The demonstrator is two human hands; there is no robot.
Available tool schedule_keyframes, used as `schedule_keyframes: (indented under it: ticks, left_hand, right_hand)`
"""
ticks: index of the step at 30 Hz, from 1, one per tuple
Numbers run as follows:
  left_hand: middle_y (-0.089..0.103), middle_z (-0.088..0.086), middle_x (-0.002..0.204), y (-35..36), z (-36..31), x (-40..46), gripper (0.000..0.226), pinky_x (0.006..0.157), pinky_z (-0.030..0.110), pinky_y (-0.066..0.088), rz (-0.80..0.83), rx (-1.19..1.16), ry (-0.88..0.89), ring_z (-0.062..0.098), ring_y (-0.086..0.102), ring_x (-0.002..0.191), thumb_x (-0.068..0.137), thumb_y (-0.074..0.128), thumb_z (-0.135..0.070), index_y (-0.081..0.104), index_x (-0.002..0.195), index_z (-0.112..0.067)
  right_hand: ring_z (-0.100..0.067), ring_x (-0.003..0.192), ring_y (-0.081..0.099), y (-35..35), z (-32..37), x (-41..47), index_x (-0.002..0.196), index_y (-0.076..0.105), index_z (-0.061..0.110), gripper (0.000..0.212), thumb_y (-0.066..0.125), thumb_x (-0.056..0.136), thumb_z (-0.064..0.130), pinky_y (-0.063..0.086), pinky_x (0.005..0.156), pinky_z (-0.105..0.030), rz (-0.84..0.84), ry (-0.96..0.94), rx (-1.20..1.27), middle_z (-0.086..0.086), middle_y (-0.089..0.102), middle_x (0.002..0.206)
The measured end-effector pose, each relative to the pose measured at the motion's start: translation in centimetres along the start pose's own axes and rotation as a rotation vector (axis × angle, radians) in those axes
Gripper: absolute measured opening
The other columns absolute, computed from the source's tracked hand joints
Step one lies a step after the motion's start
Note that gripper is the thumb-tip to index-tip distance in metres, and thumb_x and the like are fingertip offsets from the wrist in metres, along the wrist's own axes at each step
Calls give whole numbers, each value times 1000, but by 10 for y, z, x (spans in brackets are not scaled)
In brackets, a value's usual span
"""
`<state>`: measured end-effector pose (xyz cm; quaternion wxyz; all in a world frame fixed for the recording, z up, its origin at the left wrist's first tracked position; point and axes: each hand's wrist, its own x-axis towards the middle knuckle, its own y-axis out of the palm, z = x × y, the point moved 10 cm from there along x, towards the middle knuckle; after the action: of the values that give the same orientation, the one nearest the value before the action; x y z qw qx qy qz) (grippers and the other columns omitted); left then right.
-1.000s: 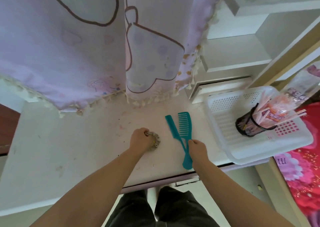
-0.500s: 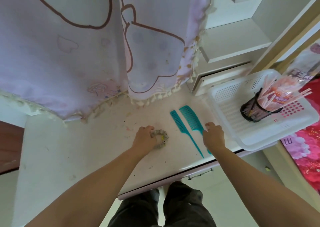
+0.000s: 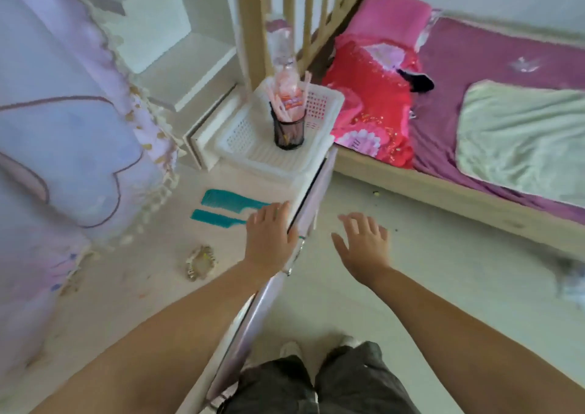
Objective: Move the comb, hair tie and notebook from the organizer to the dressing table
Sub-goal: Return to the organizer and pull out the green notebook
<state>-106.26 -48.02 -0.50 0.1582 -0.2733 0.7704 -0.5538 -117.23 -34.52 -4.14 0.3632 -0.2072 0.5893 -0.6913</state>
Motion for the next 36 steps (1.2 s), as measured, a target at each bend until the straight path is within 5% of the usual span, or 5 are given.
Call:
schedule_keyframes:
  ticks: [6, 14, 22, 36]
  left_hand:
    - [33, 13, 148, 95, -187, -43, 60, 114, 55, 15, 245, 162, 520, 26, 29, 138, 93, 39, -37, 22, 145, -13]
    - [16, 8, 155, 211, -445, -220, 65, 114, 54, 1, 447, 260, 1074, 21, 13, 143, 93, 29, -42, 3, 148, -17]
    - [15, 6, 155, 275, -650, -456, 64, 114, 54, -4, 608, 202, 1474, 22, 11, 142, 93, 25, -48, 3, 147, -21]
    - [7, 6, 156, 363, -1021, -716, 63, 114, 53, -6, 613, 121, 1943, 23, 3, 144, 94, 19, -47, -8, 146, -23]
  right_hand:
    - [-21, 146, 6, 6, -162, -162, 145, 14, 28, 64, 9, 88, 57, 1, 116, -56, -14, 455, 31, -1, 15, 158]
    - [-20, 147, -7, 30, -329, -462, 148, 4, 29, 65, 9, 90, 58, -7, 116, -56, -58, 1050, 128, 1, 0, 160]
    - [-20, 147, -6, 49, -425, -736, 148, 1, 29, 65, 9, 90, 57, -8, 113, -57, -111, 1500, 187, 0, -2, 160]
    - [-21, 145, 2, 18, -671, -1027, 146, 14, 28, 58, 23, 93, 50, -1, 113, -59, -342, 1987, 222, -4, 9, 158]
